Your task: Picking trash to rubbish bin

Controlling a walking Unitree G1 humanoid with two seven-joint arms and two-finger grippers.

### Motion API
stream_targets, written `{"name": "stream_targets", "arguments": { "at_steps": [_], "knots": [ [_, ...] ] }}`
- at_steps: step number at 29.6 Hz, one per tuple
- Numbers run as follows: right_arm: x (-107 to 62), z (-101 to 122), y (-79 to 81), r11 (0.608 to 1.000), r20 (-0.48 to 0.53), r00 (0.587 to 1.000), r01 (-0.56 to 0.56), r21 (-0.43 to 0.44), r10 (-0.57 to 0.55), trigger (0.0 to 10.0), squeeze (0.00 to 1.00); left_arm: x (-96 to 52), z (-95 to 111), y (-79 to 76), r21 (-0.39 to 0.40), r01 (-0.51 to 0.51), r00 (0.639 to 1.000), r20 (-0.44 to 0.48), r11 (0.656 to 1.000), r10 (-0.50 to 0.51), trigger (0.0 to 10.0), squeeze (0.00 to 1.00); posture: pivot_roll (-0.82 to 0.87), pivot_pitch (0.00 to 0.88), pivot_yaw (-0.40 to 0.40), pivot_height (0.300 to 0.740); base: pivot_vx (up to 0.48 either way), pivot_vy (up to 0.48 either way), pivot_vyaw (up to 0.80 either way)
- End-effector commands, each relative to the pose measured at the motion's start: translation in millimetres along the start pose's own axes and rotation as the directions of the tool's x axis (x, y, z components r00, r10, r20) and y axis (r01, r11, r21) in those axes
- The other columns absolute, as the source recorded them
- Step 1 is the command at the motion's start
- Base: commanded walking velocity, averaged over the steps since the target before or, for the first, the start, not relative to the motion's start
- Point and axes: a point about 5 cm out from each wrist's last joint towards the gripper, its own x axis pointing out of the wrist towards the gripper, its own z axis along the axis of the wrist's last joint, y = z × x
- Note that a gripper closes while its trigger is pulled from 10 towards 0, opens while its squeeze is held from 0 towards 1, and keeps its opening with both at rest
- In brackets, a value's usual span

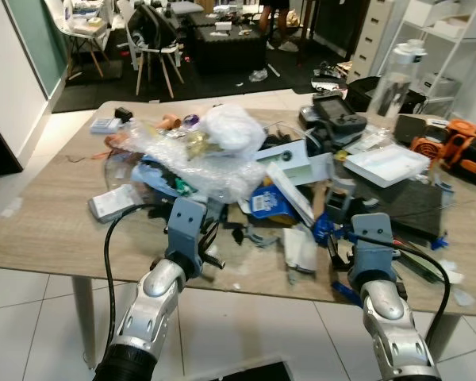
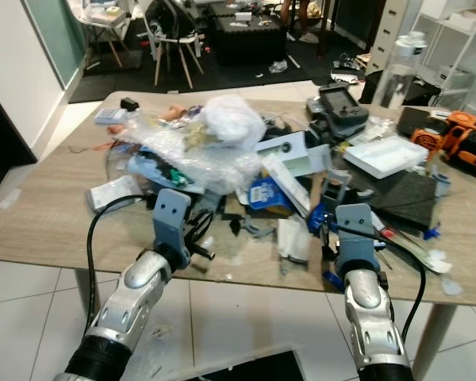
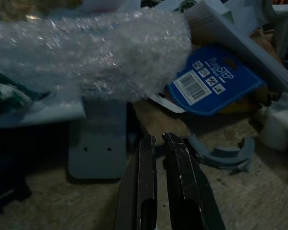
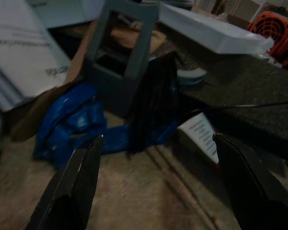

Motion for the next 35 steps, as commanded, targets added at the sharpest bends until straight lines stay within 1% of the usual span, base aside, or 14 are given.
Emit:
{"name": "stream_targets", "arguments": {
  "at_steps": [1, 2, 6, 11, 15, 19, 20, 21, 22, 30, 32, 33, 34, 35],
  "knots": [
    [-1.0, -2, 8.4, 0.999, -0.013, 0.999, -0.035, 0.007, 0.035, 10.0, 0.0, -3.8, -8, 8.0, -0.013, -0.036, 0.999, -0.029, 0.999, 0.035, 10.0, 0.0, -0.12, 0.078, -0.027, 0.74, 0.0, 0.48, 0.0],
    [-1.0, -2, 9.2, 0.999, -0.013, 0.999, -0.039, 0.008, 0.039, 10.0, 0.0, -3.8, -7, 8.5, -0.015, -0.04, 0.999, -0.022, 0.999, 0.04, 10.0, 0.0, -0.12, 0.077, -0.027, 0.74, 0.0, 0.48, 0.0],
    [-3.5, -3, 15.1, 0.997, -0.016, 0.996, -0.082, 0.012, 0.082, 10.0, 0.0, -4.6, -7, 9.8, -0.003, -0.049, 0.999, -0.024, 0.999, 0.049, 10.0, 0.0, -0.12, 0.077, -0.028, 0.74, 0.0, 0.0, 0.0],
    [-5.9, -5, 18.9, 0.995, -0.015, 0.995, -0.098, 0.016, 0.098, 10.0, 0.0, -5.4, -8, 9.3, 0.007, -0.045, 0.999, -0.019, 0.999, 0.046, 10.0, 0.0, -0.12, 0.079, -0.026, 0.74, 0.0, 0.0, 0.0],
    [-7.1, -3, 21.6, 0.993, 0.002, 0.994, -0.112, 0.027, 0.112, 10.0, 0.0, -5.1, -7, 9.7, 0.005, -0.045, 0.999, -0.011, 0.999, 0.045, 10.0, 0.0, -0.12, 0.081, -0.025, 0.74, 0.0, 0.0, 0.0],
    [-11.0, -2, 27.1, 0.989, 0.014, 0.989, -0.147, 0.028, 0.147, 10.0, 0.0, -4.2, -3, 7.4, -0.012, -0.031, 0.999, 0.02, 0.999, 0.031, 10.0, 0.0, -0.12, 0.083, -0.025, 0.74, 0.0, 0.0, 0.0],
    [-13.0, -3, 29.7, 0.986, 0.018, 0.987, -0.161, 0.039, 0.16, 10.0, 0.49, -3.8, -1, 5.8, -0.018, -0.019, 0.999, 0.036, 1.0, 0.02, 10.0, 0.0, -0.12, 0.083, -0.025, 0.74, 0.0, 0.0, 0.0],
    [-13.7, -3, 30.6, 0.985, 0.021, 0.986, -0.167, 0.047, 0.166, 10.0, 0.49, -3.7, 0, 5.5, -0.018, -0.017, 0.999, 0.039, 1.0, 0.018, 10.0, 0.0, -0.12, 0.083, -0.025, 0.74, 0.0, 0.0, 0.0],
    [-14.0, -2, 31.6, 0.983, 0.026, 0.984, -0.175, 0.052, 0.174, 10.0, 1.0, -3.5, 0, 5.5, -0.019, -0.016, 0.999, 0.039, 1.0, 0.017, 10.0, 0.0, -0.12, 0.083, -0.023, 0.74, 0.0, 0.0, 0.0],
    [-17.0, 3, 41.5, 0.963, 0.046, 0.965, -0.259, 0.074, 0.257, 10.0, 1.0, -3.6, 5, 2.8, -0.043, 0.022, 0.997, 0.074, 0.999, -0.019, 10.0, 0.0, -0.12, 0.085, -0.022, 0.74, 0.0, 0.0, 0.0],
    [-22.4, 9, 50.3, 0.936, 0.084, 0.939, -0.34, 0.093, 0.333, 10.0, 0.56, -3.9, 7, 1.4, -0.051, 0.043, 0.995, 0.091, 0.998, -0.038, 10.0, 0.0, -0.12, 0.084, -0.023, 0.74, 0.0, 0.0, 0.0],
    [-24.3, 11, 52.7, 0.927, 0.098, 0.93, -0.362, 0.098, 0.353, 10.0, 0.04, -3.9, 8, 1.2, -0.052, 0.047, 0.995, 0.094, 0.998, -0.042, 10.0, 0.0, -0.12, 0.084, -0.023, 0.74, 0.0, 0.0, 0.0],
    [-25.7, 15, 54.4, 0.922, 0.123, 0.923, -0.377, 0.086, 0.365, 10.0, 0.0, -3.9, 8, 1.2, -0.053, 0.047, 0.994, 0.099, 0.997, -0.042, 10.0, 0.0, -0.12, 0.085, -0.023, 0.74, 0.0, 0.0, 0.0],
    [-25.7, 15, 54.4, 0.922, 0.123, 0.923, -0.377, 0.086, 0.365, 10.0, 0.0, -3.9, 8, 1.2, -0.053, 0.047, 0.994, 0.099, 0.997, -0.042, 10.0, 0.0, -0.12, 0.085, -0.023, 0.74, 0.0, 0.0, 0.0]
  ]
}}
